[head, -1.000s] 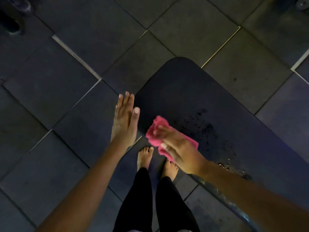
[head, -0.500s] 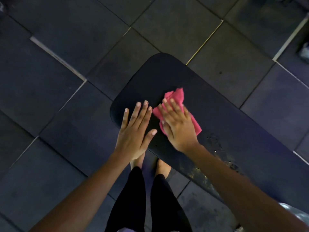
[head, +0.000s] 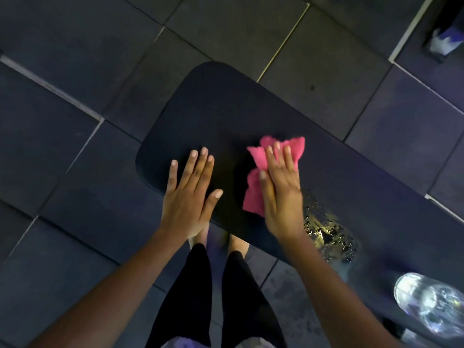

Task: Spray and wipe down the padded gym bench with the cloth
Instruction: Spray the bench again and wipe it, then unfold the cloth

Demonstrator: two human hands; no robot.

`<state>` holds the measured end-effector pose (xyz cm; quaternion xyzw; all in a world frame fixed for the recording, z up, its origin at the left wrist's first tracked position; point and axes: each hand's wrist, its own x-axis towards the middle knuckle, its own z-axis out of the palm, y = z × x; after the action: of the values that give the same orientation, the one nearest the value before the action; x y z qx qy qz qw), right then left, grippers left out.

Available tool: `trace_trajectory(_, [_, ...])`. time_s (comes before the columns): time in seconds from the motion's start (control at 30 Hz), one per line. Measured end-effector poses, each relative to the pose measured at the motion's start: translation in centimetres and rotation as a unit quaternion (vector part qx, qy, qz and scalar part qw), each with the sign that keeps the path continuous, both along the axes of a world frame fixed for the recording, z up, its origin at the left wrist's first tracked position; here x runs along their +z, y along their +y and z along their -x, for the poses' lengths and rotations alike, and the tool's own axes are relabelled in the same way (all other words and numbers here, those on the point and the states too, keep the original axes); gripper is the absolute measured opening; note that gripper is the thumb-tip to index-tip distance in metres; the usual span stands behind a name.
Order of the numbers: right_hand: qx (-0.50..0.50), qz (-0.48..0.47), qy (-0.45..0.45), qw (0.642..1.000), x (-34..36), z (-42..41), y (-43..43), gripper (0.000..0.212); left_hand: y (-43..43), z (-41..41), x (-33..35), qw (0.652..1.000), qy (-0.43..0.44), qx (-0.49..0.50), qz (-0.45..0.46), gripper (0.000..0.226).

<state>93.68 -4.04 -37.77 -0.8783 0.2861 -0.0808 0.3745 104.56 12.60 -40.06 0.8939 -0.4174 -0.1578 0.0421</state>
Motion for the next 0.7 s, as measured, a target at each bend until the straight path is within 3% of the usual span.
trace_trajectory(0.1, [0.067, 0.144, 0.167, 0.973, -1.5, -3.3, 0.2, 0.055, -0.2, 0.0, 0.3, 1.0, -0.002, 0.015, -0.004, 0.067])
trace_trajectory(0.17, [0.076, 0.187, 0.209, 0.957, -2.4, -3.9, 0.4, 0.06, -0.4, 0.0, 0.5, 1.0, -0.004, 0.016, -0.006, 0.067])
trace_trajectory(0.43, [0.014, 0.186, 0.2, 0.962, -3.0, 0.1, -0.1, 0.058, -3.2, 0.5, 1.0, 0.999, -0.007, -0.046, 0.029, 0.065])
trace_trajectory(0.7, [-0.212, 0.165, 0.246, 0.931, -3.1, 9.1, -1.4, 0.057, -5.5, 3.0, 0.6, 0.987, 0.014, -0.151, 0.049, 0.065])
